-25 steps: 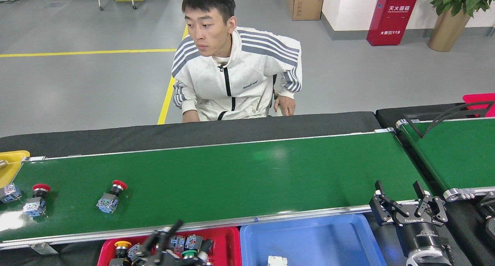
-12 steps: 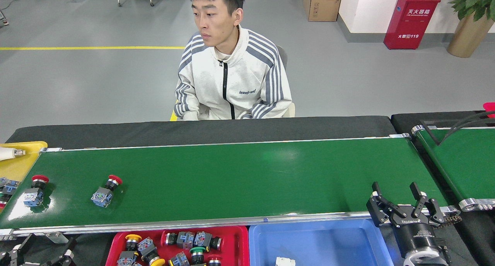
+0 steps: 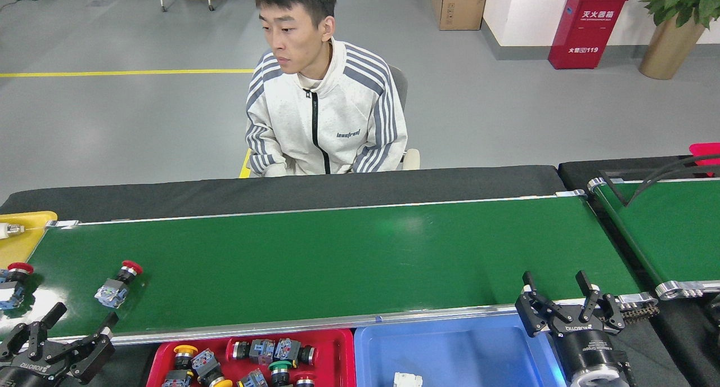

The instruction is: Pick switch part from conveyor to tray

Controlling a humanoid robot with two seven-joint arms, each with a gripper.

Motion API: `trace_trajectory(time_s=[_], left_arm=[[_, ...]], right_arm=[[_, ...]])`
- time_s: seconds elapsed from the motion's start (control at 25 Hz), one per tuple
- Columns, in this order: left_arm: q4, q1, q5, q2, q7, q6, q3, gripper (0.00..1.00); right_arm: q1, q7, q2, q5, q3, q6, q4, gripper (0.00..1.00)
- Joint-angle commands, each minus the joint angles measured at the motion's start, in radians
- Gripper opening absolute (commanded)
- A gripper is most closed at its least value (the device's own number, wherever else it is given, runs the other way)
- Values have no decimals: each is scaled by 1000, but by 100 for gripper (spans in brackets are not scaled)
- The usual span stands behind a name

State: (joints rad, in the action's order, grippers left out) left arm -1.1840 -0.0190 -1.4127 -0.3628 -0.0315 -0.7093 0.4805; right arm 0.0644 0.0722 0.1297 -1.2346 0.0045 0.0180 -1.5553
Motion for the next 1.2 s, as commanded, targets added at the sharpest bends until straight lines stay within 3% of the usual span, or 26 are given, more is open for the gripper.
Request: trace_trajectory(time_s=[0.0, 0.16, 0.4, 0.44, 0.48, 0.6, 0.72, 0.8, 0.96, 1.04, 1.16], left_arm=[[55, -52, 5, -24, -1, 10, -11, 98], [201, -138, 0, -54, -1, 51, -23, 98], [359, -228, -5, -105, -16, 240, -111, 97], [380, -239, -3, -108, -16, 252, -120, 92], [394, -245, -2, -108, -16, 254, -122, 81], [408, -246, 6, -107, -16, 248, -122, 38], [406, -245, 9, -100, -19, 238, -125, 16], [396, -240, 35, -97, -19, 194, -125, 8], [267, -171, 104, -68, -18, 18, -125, 4], [129, -85, 124, -41, -18, -38, -123, 4], [-153, 129, 159, 4, -15, -76, -117, 6]], right_arm=[[8, 6, -5, 0, -1, 3, -28, 100], [15, 8, -2, -2, -1, 3, -38, 100], [3, 9, 4, -2, 0, 7, -38, 100], [5, 11, 5, -2, 0, 7, -38, 100], [6, 11, 5, -3, 2, 8, -38, 100], [11, 11, 5, -5, 2, 31, -38, 100], [6, 9, 2, -5, 0, 33, -38, 100], [6, 9, 2, -5, 0, 33, -38, 100], [5, 11, 8, -5, -15, 30, -40, 100], [6, 11, 13, -5, -15, 30, -42, 100], [6, 11, 15, -5, -15, 30, -42, 100]])
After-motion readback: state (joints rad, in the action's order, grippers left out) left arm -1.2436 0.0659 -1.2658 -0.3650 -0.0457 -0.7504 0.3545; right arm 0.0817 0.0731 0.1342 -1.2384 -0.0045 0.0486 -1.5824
